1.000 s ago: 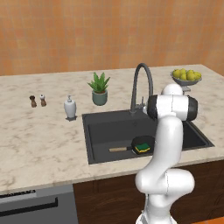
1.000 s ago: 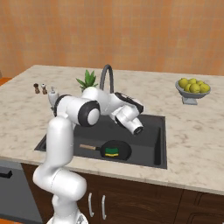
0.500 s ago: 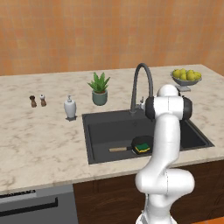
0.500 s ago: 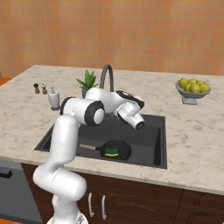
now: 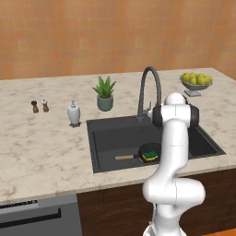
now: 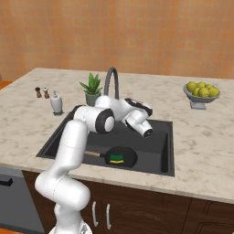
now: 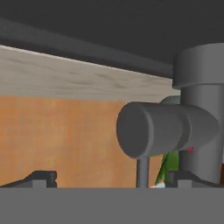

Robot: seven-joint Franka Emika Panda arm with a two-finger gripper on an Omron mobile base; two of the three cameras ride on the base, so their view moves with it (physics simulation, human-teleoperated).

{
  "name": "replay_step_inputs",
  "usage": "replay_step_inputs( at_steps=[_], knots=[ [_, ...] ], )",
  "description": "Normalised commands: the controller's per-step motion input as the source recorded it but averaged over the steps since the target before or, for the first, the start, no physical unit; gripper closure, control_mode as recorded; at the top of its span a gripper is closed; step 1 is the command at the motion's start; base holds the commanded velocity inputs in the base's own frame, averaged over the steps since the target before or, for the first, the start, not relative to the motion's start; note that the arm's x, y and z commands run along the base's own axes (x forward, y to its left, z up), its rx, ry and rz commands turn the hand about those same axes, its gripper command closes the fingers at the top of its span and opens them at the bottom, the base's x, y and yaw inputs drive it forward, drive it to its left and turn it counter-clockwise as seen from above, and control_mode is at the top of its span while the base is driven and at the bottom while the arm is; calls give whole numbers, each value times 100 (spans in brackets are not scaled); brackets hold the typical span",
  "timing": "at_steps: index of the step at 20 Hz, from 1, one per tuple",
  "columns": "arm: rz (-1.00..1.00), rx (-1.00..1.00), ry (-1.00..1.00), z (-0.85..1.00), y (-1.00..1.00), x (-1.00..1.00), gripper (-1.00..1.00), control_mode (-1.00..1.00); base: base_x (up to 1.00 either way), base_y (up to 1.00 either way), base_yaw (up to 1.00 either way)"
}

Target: Pick the pan and sponge and place them into the sink. Then turn on the water.

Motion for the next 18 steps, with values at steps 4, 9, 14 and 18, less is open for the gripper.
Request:
replay_step_inputs(
  at_steps=[4,9,14,18],
  knots=[
    [-1,1,0,-1,0,35,-100,-100,0,0,0],
    [-2,1,0,0,0,34,-100,-100,0,0,0],
    [-3,4,0,-3,-8,29,100,-100,0,0,0],
    [-7,7,0,-4,-26,12,100,-100,0,0,0]
  ],
)
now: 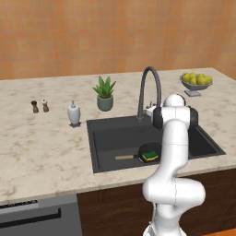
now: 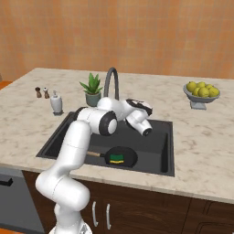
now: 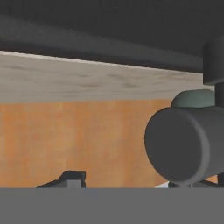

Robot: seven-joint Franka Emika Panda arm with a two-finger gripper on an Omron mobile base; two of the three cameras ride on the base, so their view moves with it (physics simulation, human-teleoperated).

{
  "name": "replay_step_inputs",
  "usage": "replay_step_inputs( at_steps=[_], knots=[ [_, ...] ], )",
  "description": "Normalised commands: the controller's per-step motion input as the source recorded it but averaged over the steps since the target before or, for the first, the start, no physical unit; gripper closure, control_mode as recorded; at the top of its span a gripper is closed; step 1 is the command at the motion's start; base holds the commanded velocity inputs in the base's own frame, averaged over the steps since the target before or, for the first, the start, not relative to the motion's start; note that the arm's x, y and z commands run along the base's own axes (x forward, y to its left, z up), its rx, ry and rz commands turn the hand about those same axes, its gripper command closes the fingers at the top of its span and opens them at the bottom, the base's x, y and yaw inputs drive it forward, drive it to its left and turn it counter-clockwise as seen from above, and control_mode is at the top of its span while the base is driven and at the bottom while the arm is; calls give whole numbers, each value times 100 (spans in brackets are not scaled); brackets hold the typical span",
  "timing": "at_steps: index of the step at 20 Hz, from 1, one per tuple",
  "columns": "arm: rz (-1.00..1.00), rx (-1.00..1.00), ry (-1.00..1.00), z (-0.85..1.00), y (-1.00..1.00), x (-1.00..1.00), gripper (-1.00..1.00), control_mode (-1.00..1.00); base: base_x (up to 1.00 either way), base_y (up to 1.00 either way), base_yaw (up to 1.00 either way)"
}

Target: Pick the pan and sponge and place them into the sink. Then turn on the water.

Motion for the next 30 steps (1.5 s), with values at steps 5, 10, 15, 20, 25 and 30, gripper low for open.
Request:
replay_step_inputs(
  at_steps=[5,10,15,20,25,30],
  knots=[
    [-10,12,0,-7,-44,13,100,-100,0,0,0],
    [-9,10,0,-17,-52,21,100,-100,0,0,0],
    [-8,6,1,-25,-59,23,100,-100,0,0,0],
    [-6,3,2,-33,-76,13,100,-100,0,0,0],
    [-2,9,-1,-18,-92,-6,100,-100,0,0,0],
    [3,30,-15,57,-89,-61,100,-100,0,0,0]
  ],
)
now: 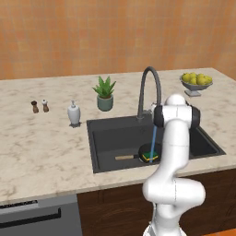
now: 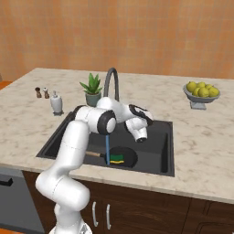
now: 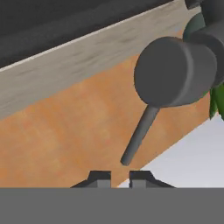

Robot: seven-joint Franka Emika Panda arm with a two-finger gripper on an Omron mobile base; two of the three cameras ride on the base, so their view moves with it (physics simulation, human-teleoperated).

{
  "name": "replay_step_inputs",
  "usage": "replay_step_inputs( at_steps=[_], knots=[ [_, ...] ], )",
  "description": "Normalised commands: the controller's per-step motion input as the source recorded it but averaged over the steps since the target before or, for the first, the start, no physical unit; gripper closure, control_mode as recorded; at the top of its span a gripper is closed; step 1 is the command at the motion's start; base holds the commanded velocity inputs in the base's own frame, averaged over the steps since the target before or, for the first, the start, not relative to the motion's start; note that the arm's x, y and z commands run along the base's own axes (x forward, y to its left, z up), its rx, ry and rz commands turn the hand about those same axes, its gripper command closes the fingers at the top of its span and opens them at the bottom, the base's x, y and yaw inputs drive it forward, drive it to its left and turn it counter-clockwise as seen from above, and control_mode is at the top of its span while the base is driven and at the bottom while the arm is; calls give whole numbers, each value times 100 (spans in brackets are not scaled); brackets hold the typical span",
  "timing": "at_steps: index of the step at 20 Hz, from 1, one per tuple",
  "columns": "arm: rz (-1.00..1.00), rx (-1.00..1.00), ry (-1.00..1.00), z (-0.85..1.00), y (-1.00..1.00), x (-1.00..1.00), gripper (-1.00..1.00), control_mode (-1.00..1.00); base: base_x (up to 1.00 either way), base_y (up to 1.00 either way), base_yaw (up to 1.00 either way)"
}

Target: Pick the pan and sponge and place them into the sink. Then turn on the water.

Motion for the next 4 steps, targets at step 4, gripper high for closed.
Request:
replay_step_inputs(
  at_steps=[4],
  knots=[
    [6,25,-13,85,-86,-54,100,-100,0,0,0]
  ],
)
